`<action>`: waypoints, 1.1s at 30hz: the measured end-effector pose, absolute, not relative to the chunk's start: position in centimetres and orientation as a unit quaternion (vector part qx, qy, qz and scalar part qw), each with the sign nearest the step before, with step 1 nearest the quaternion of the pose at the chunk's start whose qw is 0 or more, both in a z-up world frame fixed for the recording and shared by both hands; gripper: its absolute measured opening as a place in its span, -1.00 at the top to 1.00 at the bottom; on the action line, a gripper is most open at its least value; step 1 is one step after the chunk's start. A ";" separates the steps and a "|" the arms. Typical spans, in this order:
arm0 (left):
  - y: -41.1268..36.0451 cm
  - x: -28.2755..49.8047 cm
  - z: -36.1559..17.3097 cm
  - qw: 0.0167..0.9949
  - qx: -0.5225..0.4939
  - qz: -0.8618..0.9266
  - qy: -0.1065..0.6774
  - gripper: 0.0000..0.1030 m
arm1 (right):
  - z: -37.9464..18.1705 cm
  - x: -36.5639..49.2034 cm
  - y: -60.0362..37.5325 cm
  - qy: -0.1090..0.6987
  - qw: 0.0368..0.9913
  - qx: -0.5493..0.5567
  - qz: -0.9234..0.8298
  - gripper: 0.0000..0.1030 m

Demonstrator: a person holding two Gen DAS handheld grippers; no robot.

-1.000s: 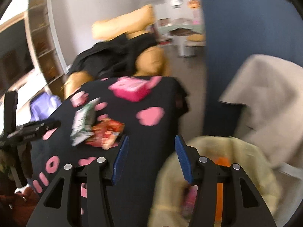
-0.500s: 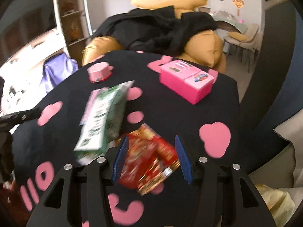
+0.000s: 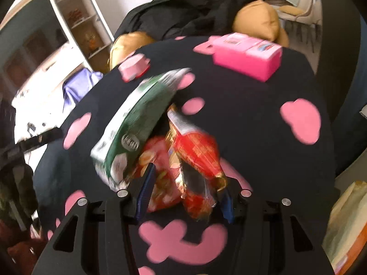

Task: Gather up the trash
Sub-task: 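Grasp the red snack wrappers with the right gripper while the left reaches the green box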

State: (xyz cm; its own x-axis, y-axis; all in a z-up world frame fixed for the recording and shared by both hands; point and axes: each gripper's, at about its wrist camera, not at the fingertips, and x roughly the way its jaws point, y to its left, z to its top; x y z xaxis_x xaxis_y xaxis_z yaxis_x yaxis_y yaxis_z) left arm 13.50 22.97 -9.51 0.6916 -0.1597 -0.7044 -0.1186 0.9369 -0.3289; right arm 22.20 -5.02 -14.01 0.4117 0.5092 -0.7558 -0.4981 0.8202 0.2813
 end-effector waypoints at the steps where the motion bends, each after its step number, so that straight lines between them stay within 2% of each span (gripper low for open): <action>1: 23.0 13.4 -9.5 0.902 -0.178 -0.011 0.392 -0.22 | -14.0 21.5 -4.6 0.446 0.844 -0.008 0.297 0.07; 16: 22.3 13.6 -10.0 0.897 -0.175 -0.017 0.404 -0.22 | -14.2 19.4 -3.8 0.430 0.854 -0.047 0.290 0.04; 23: 21.9 14.0 -9.7 0.897 -0.182 -0.038 0.401 -0.22 | -13.8 19.1 -3.5 0.459 0.838 -0.062 0.288 0.04; 33: 18.4 20.4 -9.2 0.905 -0.137 -0.077 0.395 -0.23 | -10.6 17.0 -6.5 0.381 0.882 -0.065 0.271 0.04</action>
State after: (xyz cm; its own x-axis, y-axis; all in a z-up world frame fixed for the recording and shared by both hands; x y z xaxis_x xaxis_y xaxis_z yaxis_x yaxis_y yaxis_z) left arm 20.39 18.37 -9.18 0.6756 -0.2480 -0.6943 0.0315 0.9506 -0.3088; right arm 16.98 -6.51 -10.59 0.5629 0.4286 -0.7067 -0.5276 0.8445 0.0920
